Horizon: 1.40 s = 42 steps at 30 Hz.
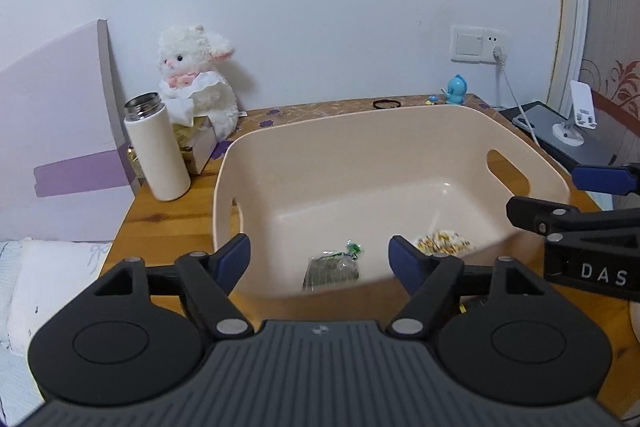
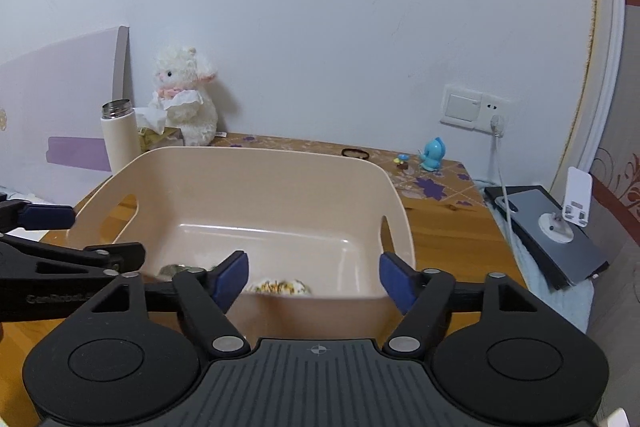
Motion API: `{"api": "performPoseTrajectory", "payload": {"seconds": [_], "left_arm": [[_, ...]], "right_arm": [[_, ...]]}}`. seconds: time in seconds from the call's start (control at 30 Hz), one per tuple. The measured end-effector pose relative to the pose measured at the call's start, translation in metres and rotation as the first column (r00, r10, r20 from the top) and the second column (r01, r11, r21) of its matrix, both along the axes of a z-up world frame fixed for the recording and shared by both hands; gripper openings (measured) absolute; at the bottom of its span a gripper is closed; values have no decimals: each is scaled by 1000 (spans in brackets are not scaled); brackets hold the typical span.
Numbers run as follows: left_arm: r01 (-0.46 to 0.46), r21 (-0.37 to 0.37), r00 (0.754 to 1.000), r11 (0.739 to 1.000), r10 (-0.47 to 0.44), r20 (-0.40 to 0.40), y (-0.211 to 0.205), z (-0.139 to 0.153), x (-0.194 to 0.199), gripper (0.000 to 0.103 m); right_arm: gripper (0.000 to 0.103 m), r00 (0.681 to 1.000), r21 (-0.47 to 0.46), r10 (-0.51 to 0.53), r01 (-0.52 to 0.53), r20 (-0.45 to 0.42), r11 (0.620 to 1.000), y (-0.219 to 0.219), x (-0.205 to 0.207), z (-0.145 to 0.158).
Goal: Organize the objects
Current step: 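Lower both held items into the beige basket and open both tools, then grasp the blue-and-white tissue pack with the left tool while the right tool grasps the orange sock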
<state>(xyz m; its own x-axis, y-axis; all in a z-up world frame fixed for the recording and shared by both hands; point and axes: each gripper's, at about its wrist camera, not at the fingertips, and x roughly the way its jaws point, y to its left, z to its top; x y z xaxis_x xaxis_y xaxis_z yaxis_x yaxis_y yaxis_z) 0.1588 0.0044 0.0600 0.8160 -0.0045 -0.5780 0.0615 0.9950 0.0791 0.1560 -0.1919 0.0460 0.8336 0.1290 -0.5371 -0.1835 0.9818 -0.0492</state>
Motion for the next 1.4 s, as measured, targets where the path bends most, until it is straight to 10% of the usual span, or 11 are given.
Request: {"api": "performPoseTrajectory", "payload": {"seconds": [0.83,1.4], "left_arm": [[29,-33,982,999,-34,-185,-12,-80,-21,89],[-29,-189,953,982,-30,-303,8,-105,0,96]], "right_arm": [[90,958,-15,17,-22,-287,1000,-16,-19,-91],[86,943,-13,85,-94,-321,995,-2,-8,-110]]}}
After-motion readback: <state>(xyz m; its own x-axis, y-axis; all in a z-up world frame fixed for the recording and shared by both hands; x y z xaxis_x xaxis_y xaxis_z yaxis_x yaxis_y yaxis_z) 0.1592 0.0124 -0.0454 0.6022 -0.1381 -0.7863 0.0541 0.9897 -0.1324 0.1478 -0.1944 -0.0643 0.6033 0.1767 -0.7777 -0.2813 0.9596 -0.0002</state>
